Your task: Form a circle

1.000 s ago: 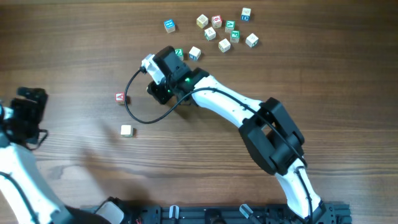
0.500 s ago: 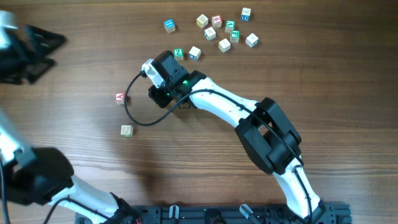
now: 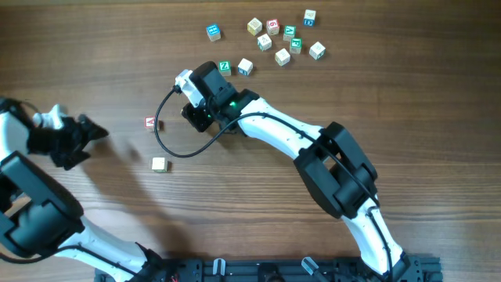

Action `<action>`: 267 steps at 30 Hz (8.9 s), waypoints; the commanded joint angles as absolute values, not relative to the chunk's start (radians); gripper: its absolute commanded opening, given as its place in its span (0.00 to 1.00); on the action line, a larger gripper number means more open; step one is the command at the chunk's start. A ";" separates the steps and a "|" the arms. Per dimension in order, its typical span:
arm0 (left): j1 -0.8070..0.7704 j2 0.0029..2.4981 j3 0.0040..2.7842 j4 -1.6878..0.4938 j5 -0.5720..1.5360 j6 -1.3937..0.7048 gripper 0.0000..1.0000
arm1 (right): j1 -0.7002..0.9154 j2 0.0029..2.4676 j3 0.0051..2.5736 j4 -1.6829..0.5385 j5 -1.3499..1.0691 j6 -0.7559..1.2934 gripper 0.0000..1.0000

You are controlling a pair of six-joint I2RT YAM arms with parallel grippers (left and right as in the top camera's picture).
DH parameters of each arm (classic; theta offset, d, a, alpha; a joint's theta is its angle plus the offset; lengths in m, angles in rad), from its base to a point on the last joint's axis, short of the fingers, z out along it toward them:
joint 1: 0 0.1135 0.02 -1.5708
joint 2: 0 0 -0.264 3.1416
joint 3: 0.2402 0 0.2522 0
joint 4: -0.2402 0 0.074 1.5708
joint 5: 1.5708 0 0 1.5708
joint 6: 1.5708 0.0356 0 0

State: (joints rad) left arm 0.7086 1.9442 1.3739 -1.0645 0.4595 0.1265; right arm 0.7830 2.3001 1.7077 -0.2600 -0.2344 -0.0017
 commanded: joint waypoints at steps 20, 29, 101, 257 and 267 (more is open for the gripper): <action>0.685 1.932 1.372 -0.981 0.436 0.153 0.04 | 0.853 2.395 1.771 -0.234 -0.192 0.037 0.53; 0.684 1.932 1.372 -0.969 0.436 0.149 0.04 | 0.838 2.394 1.824 -0.387 -0.191 0.104 0.56; 0.418 1.941 1.372 -0.702 0.429 0.154 0.04 | 0.588 2.383 1.773 -0.533 -0.068 0.456 0.04; 0.337 2.066 1.361 -0.873 0.427 -0.009 0.04 | 0.562 2.383 1.772 -0.541 -0.075 0.471 0.05; 0.337 2.066 1.361 -0.907 0.451 -0.009 0.04 | 0.562 2.383 1.772 -0.541 -0.075 0.471 0.05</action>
